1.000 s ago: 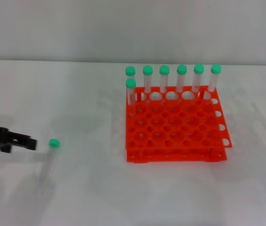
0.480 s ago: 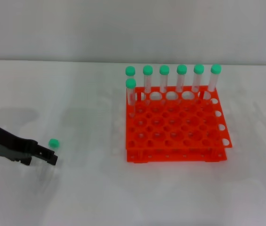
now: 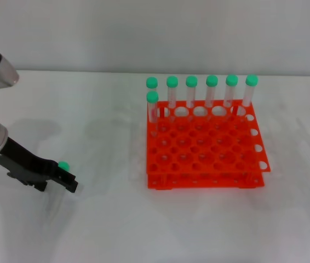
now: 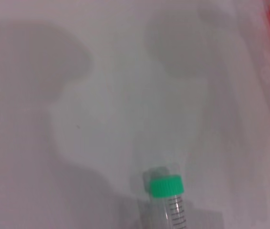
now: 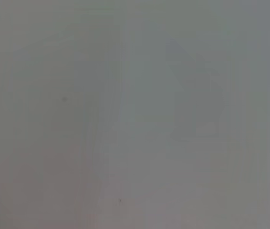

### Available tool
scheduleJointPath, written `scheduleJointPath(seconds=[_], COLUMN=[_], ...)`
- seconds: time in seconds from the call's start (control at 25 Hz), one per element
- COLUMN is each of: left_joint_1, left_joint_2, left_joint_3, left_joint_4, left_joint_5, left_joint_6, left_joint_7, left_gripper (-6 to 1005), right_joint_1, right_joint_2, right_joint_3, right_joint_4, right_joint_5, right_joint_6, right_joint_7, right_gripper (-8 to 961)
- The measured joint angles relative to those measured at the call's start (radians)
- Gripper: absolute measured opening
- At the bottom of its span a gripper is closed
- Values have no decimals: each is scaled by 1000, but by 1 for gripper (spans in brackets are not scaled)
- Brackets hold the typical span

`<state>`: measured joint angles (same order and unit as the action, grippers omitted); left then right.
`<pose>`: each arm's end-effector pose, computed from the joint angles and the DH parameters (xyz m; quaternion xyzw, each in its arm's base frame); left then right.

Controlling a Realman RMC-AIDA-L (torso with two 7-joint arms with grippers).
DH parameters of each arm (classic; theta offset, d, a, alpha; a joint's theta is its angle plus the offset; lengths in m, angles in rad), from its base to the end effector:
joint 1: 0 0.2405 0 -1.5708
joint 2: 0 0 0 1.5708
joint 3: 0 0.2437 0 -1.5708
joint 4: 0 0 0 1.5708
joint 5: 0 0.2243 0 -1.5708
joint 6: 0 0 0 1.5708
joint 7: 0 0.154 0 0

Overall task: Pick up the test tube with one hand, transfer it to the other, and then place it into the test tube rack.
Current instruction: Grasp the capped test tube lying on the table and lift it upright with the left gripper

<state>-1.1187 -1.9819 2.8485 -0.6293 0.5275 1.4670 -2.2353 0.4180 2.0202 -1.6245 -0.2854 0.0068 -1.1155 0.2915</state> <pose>-0.2838 0.3926 0.0441 -0.7801 -0.5946 0.1238 0.1499 0.3079 0.3716 0.0203 -0.7283 0.1653 0.3234 0.5810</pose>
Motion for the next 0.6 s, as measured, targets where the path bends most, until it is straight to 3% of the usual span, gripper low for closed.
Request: scheduleJointPath(seconds=[0.2, 0.44, 0.6], left_joint_1=[-29, -54, -57], left_joint_2=[2, 3, 0], left_joint_3=[0, 0, 0], left_joint_4=[36, 40, 70], left_joint_5=[63, 96, 123], left_joint_6=[-5, -5, -12], left_joint_7=[-43, -69, -81], left_gripper=[879, 670, 584], right_joint_1=[0, 2, 3], right_joint_2=[0, 0, 0], right_joint_3=[0, 0, 0], right_joint_4=[3, 11, 12], right_joint_5=[2, 13, 29], right_joint_6=[0, 0, 0], right_joint_7=[5, 4, 2], right_gripper=[829, 830, 829])
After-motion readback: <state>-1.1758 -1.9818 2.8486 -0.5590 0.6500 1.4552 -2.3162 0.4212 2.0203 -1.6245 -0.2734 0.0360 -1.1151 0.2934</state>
